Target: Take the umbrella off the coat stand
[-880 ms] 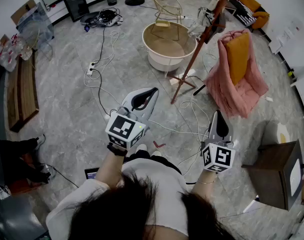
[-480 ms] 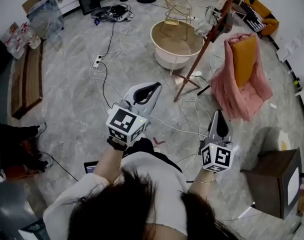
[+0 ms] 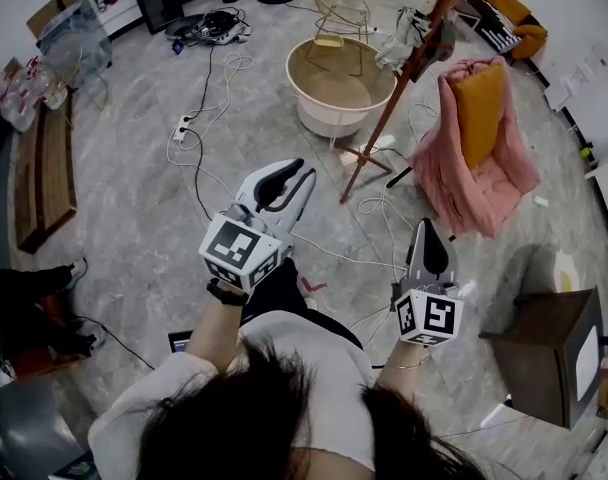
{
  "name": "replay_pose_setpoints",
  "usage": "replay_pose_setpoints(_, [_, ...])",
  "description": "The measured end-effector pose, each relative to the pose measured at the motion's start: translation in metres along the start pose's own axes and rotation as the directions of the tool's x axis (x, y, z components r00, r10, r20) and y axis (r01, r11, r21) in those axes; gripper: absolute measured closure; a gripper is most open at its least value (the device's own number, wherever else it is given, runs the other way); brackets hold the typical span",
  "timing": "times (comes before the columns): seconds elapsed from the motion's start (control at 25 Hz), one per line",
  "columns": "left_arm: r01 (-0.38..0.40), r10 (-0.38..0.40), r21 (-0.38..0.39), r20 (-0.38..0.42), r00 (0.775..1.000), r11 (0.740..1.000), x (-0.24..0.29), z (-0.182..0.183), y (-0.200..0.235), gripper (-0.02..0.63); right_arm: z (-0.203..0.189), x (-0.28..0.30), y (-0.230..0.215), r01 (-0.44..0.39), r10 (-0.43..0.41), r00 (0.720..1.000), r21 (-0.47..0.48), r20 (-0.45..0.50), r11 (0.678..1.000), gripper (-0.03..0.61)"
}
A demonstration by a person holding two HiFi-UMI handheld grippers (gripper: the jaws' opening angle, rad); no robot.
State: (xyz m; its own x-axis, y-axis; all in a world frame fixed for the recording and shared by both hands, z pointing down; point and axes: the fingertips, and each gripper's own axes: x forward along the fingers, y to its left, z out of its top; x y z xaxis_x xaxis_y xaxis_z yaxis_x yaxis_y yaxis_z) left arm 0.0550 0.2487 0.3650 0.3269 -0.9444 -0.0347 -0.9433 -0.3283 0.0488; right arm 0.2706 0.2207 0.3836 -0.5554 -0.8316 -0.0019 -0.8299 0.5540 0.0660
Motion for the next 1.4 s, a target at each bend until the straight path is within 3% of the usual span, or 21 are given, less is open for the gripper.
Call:
replay_pose_setpoints(0.28, [0.002, -0.002, -0.022, -0.025, 1.0, 1.0, 0.044, -0.011, 0.054, 0.445, -0.009, 0.067, 0.001, -0.01, 0.01, 1.0, 0.003, -0.021, 1.0, 0.575])
replay_pose_setpoints(0.72, [-0.039, 0.038, -0.006, -0.022, 0.999, 0.999, 0.117, 0.005, 0.168, 0.436, 0.006, 0.205, 0.009, -0.033, 0.033, 0.999, -0.004, -0.002, 0.999, 0.575])
replay_pose_setpoints(0.84, [-0.024, 0.023, -0.022, -0.042, 0.999, 0.999, 0.133, 0.0, 0.191, 0.359, 0.002, 0.232, 0.011, -0.026, 0.026, 1.0, -0.002, -0.014, 1.0, 0.575])
replay_pose_setpoints(1.4, [0.063, -0.066, -0.062, -0.055, 0.996, 0.996, 0.161, -0.006, 0.268, 0.268, -0.008, 0.306, 0.045, 0.011, -0.013, 0.997, -0.024, -0.071, 1.0, 0.575])
